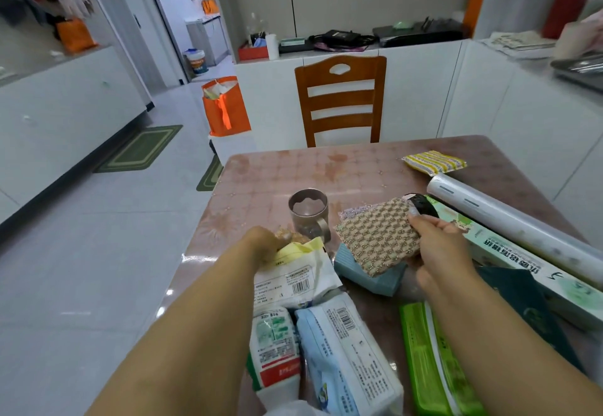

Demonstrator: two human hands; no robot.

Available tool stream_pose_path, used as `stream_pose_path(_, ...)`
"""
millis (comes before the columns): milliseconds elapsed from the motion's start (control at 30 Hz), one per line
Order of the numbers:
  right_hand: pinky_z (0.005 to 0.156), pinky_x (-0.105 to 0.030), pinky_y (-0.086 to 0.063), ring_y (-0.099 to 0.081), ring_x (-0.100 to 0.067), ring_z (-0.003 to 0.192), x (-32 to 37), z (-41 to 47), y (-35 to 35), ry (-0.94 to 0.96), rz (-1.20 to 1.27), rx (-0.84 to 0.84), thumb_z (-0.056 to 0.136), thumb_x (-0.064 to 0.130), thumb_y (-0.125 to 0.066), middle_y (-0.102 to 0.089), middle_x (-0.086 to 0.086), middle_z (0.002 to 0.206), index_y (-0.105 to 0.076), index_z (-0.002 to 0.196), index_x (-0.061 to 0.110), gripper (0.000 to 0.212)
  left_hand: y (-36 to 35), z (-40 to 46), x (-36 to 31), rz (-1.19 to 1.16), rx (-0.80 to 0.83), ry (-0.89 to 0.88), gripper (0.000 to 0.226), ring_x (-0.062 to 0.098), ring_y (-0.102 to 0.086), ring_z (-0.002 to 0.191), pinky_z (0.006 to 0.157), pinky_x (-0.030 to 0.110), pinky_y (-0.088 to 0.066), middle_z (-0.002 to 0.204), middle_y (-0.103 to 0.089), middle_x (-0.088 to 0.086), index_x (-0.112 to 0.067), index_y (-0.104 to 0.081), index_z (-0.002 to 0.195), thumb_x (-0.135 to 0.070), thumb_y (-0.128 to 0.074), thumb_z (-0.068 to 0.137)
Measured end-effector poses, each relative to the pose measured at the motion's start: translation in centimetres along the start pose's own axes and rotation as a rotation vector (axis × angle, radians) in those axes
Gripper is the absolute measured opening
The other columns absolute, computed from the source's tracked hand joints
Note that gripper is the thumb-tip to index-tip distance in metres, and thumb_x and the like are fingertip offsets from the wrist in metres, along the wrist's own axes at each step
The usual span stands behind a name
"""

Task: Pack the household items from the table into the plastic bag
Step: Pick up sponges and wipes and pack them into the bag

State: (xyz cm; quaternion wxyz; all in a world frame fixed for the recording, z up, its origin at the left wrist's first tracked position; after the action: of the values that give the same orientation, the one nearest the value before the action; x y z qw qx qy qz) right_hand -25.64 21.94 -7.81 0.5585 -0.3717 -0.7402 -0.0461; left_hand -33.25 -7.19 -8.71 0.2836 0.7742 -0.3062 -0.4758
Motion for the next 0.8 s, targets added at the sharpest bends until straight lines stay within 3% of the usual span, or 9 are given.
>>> stream_pose_path(67, 0.062, -0.029, -0.050, -0.065, -0.015, 0.072, 0.1, -0.3, -0.3, -0.013, 0.000, 0.044, 0.090, 0.016, -0.066, -0.069, -0.003, 0.081, -0.063, 0.087, 0.015, 0.004, 1.6, -0.7, 0.6, -0.216, -0.017, -0.007, 0.036, 0.024, -0.060, 0.091, 0.080, 0.032, -0.048, 0.093, -0.063, 0.007, -0.007, -0.063, 0.116, -0.036, -0.051, 0.099)
stream_pose_path(133, 0.061, -0.029, -0.053, -0.069, -0.016, 0.070, 0.2, -0.8, -1.1, -0.054, 0.005, 0.108, 0.089, 0.014, -0.066, -0.073, -0.004, 0.077, -0.068, 0.094, 0.008, 0.008, 4.7, -1.5, 1.6, -0.434, -0.123, -0.021, 0.028, 0.025, -0.060, 0.093, 0.081, 0.034, -0.048, 0.093, -0.064, 0.008, -0.004, -0.067, 0.104, -0.029, -0.061, 0.093)
stream_pose_path(267, 0.095, -0.049, -0.051, -0.067, -0.033, 0.104, 0.1, -2.5, -4.1, -0.123, 0.050, 0.280, 0.083, 0.015, -0.070, -0.072, -0.019, 0.106, -0.067, 0.112, 0.001, 0.032, 9.7, -4.2, 0.1, -0.622, -0.245, -0.138, 0.022, 0.027, -0.060, 0.088, 0.070, 0.032, -0.048, 0.088, -0.064, 0.010, -0.006, -0.063, 0.084, -0.026, -0.062, 0.093)
stream_pose_path(400, 0.081, -0.041, -0.056, -0.069, -0.028, 0.095, 0.6, -4.1, -7.1, -0.104, 0.051, 0.381, 0.084, 0.011, -0.070, -0.071, -0.017, 0.105, -0.060, 0.112, 0.005, 0.031, 6.1, -7.6, -5.6, -0.799, 0.140, -0.156, 0.023, 0.023, -0.070, 0.065, 0.056, 0.031, -0.057, 0.073, -0.070, 0.009, -0.002, -0.057, 0.100, -0.024, -0.053, 0.098)
stream_pose_path(467, 0.078, -0.039, -0.058, -0.070, -0.026, 0.092, 1.6, -3.6, -7.3, -0.036, -0.007, 0.344, 0.082, 0.012, -0.073, -0.070, -0.016, 0.104, -0.059, 0.112, 0.007, 0.033, 3.6, -9.7, -8.7, -0.825, 0.325, -0.141, 0.027, 0.024, -0.072, 0.070, 0.068, 0.039, -0.059, 0.075, -0.074, 0.010, -0.007, -0.060, 0.094, -0.032, -0.051, 0.098)
stream_pose_path(567, 0.074, -0.038, -0.059, -0.070, -0.024, 0.088, 3.1, -1.8, -6.2, 0.031, -0.120, 0.290, 0.082, 0.020, -0.075, -0.070, -0.013, 0.104, -0.059, 0.108, 0.012, 0.031, 0.8, -10.4, -11.9, -0.705, 0.440, -0.227, 0.030, 0.027, -0.070, 0.078, 0.077, 0.041, -0.056, 0.094, -0.074, 0.016, -0.007, -0.062, 0.094, -0.029, -0.075, 0.079)
stream_pose_path(667, 0.072, -0.037, -0.058, -0.068, -0.023, 0.092, 3.6, 0.8, -5.4, 0.006, -0.269, 0.304, 0.085, 0.034, -0.070, -0.068, -0.009, 0.107, -0.056, 0.103, 0.017, 0.029, -2.4, -9.0, -12.7, -0.598, 0.541, -0.158, 0.075, 0.032, -0.072, 0.083, 0.074, 0.041, -0.059, 0.098, -0.074, 0.019, 0.003, -0.060, 0.111, -0.025, -0.091, 0.049)
stream_pose_path(733, 0.077, -0.037, -0.054, -0.064, -0.022, 0.098, 4.6, 3.6, -5.1, -0.015, -0.345, 0.317, 0.090, 0.052, -0.056, -0.066, -0.005, 0.109, -0.056, 0.110, 0.016, 0.042, -3.8, -7.8, -13.1, -0.674, 0.516, -0.103, 0.084, 0.033, -0.073, 0.082, 0.067, 0.037, -0.059, 0.100, -0.073, 0.022, 0.007, -0.058, 0.117, -0.022, -0.092, 0.046)
stream_pose_path(800, 0.070, -0.031, -0.047, -0.057, -0.017, 0.087, 6.6, 7.7, -4.2, 0.045, -0.440, 0.239, 0.092, 0.061, -0.040, -0.059, 0.002, 0.095, -0.054, 0.111, 0.020, 0.048, -4.6, -6.3, -13.4, -0.774, 0.443, -0.084, 0.078, 0.036, -0.073, 0.083, 0.068, 0.038, -0.059, 0.097, -0.074, 0.023, 0.008, -0.058, 0.115, -0.018, -0.090, 0.048)
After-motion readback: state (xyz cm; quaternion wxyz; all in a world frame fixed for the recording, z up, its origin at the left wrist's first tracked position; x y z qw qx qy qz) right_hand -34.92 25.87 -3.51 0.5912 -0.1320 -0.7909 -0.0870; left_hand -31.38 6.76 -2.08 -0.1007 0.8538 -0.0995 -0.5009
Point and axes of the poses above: each hand's wrist, its own z-axis towards the middle knuckle, its own y-axis out of the back of the hand, x = y × z, the point moved 7 cm from there along z, towards the middle knuckle
